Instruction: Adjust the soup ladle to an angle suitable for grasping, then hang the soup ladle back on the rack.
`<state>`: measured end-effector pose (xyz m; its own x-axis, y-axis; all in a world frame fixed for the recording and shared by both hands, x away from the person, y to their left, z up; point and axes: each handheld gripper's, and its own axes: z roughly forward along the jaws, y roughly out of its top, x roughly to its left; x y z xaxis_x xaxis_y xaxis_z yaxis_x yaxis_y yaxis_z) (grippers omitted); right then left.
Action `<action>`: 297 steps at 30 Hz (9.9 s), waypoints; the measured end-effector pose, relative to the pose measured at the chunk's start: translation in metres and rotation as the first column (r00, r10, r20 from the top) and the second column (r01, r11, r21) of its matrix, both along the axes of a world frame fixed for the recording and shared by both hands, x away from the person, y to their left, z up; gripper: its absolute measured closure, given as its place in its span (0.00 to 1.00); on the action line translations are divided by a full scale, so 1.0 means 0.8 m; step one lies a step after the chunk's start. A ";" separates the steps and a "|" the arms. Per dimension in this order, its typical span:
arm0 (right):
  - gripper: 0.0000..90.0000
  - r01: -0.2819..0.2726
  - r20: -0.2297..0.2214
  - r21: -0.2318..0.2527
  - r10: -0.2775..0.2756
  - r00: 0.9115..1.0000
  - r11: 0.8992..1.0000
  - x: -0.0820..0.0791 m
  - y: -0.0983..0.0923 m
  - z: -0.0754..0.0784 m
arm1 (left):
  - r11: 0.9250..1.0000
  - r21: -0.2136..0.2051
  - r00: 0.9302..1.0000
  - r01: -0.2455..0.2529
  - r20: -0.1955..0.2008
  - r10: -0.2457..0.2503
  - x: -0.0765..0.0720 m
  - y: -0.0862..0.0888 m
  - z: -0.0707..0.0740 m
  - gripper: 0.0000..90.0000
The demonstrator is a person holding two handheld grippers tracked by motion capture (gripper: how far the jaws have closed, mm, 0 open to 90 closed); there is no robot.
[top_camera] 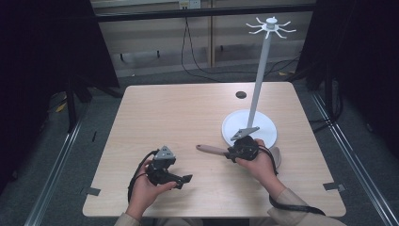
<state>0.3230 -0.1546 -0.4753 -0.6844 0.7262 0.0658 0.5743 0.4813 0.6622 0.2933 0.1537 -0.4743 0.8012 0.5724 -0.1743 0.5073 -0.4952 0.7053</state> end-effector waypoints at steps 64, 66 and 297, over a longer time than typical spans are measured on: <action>0.88 -0.017 0.160 0.165 -0.010 0.987 0.986 -0.012 -0.070 0.059 | 1.000 0.018 1.000 0.004 0.011 -0.004 0.004 -0.006 -0.002 0.07; 0.88 -0.006 0.180 0.191 -0.028 0.983 0.982 -0.015 -0.073 0.059 | 1.000 0.009 1.000 0.000 0.011 0.000 0.004 -0.006 -0.003 0.07; 0.87 0.175 0.437 0.451 -0.387 0.812 0.875 0.008 -0.134 0.204 | 1.000 -0.018 1.000 0.002 0.006 -0.002 0.013 -0.011 -0.004 0.06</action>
